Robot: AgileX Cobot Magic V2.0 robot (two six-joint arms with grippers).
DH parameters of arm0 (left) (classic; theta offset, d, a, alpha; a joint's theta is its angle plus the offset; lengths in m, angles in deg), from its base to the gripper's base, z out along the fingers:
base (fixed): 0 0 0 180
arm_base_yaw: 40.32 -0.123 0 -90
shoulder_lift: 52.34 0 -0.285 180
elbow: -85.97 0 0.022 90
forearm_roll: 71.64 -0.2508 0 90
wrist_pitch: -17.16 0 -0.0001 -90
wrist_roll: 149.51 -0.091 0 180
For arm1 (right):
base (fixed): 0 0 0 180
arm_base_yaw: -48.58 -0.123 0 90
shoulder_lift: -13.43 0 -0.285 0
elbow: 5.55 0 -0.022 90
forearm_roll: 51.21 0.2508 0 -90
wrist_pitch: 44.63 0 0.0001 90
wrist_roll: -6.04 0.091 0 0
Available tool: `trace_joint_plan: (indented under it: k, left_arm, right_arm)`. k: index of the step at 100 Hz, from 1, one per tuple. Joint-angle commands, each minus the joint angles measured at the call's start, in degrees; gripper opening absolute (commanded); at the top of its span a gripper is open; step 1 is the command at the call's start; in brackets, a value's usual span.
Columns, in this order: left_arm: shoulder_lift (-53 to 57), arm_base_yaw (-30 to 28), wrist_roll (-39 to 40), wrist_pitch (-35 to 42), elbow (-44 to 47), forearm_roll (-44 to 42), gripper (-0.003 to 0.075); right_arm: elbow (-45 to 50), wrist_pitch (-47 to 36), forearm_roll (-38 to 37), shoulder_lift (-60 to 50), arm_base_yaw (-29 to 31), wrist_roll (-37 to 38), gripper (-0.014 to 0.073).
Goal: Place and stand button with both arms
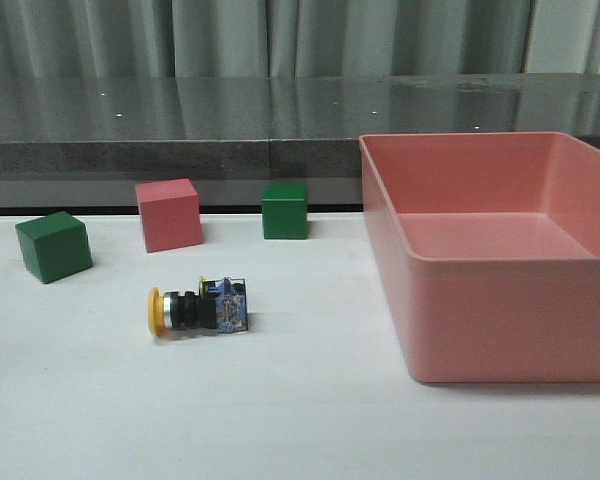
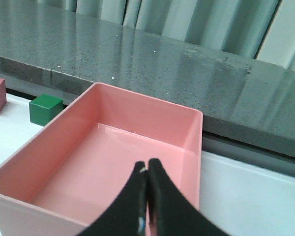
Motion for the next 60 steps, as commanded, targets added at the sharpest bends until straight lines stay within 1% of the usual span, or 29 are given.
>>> trace_joint_plan:
  k: [1, 2, 4, 9, 11, 14, 16, 21, 25, 38, 49, 60]
  left_arm:
    - [0.8, 0.4, 0.5, 2.9, -2.2, 0.5, 0.0144]
    - [0.7, 0.4, 0.5, 2.7, -2.5, 0.4, 0.0174]
    - [0.4, 0.4, 0.5, 2.6, -3.3, 0.1, 0.0204]
    - [-0.5, 0.4, 0.5, 2.4, -5.1, -0.2, 0.0333]
    - [-0.9, 0.4, 0.5, 2.4, -5.9, -0.2, 0.0364]
    - [-1.5, 0.4, 0.5, 2.2, -7.0, -0.2, 0.0433]
    - [-2.0, 0.4, 0.5, 2.1, -7.8, -0.2, 0.0467]
    - [-3.5, 0.4, 0.5, 0.9, -9.9, 1.0, 0.0520]
    - [-5.2, 0.4, 0.5, -1.2, -12.1, 1.5, 0.0531]
    - [-12.8, 0.4, 0.5, -9.1, -19.8, 1.5, 0.0522]
    - [-21.9, 0.4, 0.5, -13.7, -26.4, 1.5, 0.0499]
    - [-32.8, 0.4, -1.0, -22.5, -34.4, 1.5, 0.0470]
  right_arm:
    - [-1.5, -3.8, 0.7, 0.3, 0.3, 0.1, -0.0060]
    - [-1.5, -3.8, 0.7, 0.3, 0.3, 0.1, -0.0060]
    - [-1.5, -3.8, 0.7, 0.3, 0.3, 0.1, -0.0060]
    - [-1.5, -3.8, 0.7, 0.3, 0.3, 0.1, -0.0060]
    - [-1.5, -3.8, 0.7, 0.3, 0.3, 0.1, -0.0060]
    - [-1.5, -3.8, 0.7, 0.3, 0.3, 0.1, -0.0060]
    - [-1.5, -3.8, 0.7, 0.3, 0.3, 0.1, -0.0060]
    - [-1.5, -3.7, 0.7, 0.3, 0.3, 0.1, -0.0060]
    - [-1.5, -3.4, 0.7, 0.3, 0.3, 0.1, -0.0060]
    - [-1.5, -2.0, 0.7, 0.3, 0.3, 0.1, -0.0060]
    - [-1.5, -0.7, 0.7, 0.3, 0.3, 0.1, -0.0060]
    - [-1.5, 0.9, 0.7, 0.3, 0.3, 0.1, -0.0060]
